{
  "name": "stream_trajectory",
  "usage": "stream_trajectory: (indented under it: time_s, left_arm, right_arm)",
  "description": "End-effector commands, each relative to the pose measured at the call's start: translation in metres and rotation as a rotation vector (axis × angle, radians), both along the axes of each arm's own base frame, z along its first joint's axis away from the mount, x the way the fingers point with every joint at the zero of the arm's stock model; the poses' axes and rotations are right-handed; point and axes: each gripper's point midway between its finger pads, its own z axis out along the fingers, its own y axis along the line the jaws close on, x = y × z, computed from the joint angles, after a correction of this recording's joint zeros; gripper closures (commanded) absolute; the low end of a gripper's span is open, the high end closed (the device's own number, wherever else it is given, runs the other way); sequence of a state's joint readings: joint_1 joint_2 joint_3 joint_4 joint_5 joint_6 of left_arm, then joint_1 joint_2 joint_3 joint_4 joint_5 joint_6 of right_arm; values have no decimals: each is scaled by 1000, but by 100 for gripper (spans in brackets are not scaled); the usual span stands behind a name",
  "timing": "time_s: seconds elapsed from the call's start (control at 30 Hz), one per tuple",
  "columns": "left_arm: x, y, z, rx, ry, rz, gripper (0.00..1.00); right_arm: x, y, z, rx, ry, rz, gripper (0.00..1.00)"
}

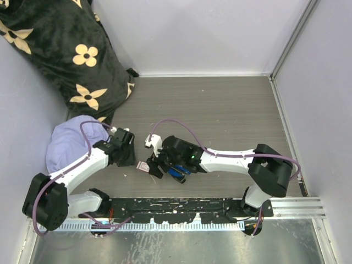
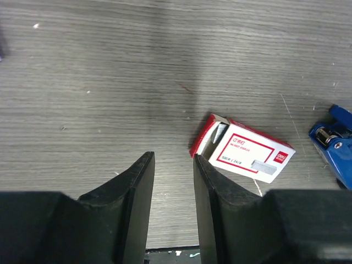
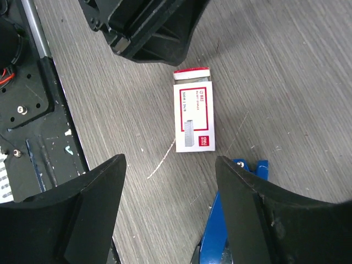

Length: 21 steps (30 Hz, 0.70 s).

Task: Load the staples into the stapler
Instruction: Place the staple box at the center of the board, then open the staple box at the center of the board.

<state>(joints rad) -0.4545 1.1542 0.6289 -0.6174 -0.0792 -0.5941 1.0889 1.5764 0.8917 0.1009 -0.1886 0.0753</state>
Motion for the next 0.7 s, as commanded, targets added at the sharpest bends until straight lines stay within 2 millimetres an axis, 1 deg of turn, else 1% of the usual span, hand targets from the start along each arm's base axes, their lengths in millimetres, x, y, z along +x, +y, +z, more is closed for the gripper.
stream_trajectory:
  time_s: [0.0,0.1,0.17,0.2,0.37,0.5,0.67]
  left_arm:
    - [19,-12,11,47,-69,-82,64]
    - [22,-14,9,81,-53,-111,68]
    - [23,-18,9,80,-54,-126,69]
    - [22,-19,3,90,-30,-133,69]
    - [23,-25,-4,91,-16,-146,70]
    - [24,-24,-9,106,-4,-138,75]
    - [27,-25,-11,107,-11,-138,76]
  right_arm:
    - [-1,14,6,65,15,18,29]
    - [0,20,2,70,15,28,31]
    - [0,24,-2,70,16,37,31]
    - [1,25,-4,68,14,42,32]
    - [3,30,-14,58,9,50,34]
    - [2,30,-15,64,11,49,36]
    - [1,27,-14,78,13,43,37]
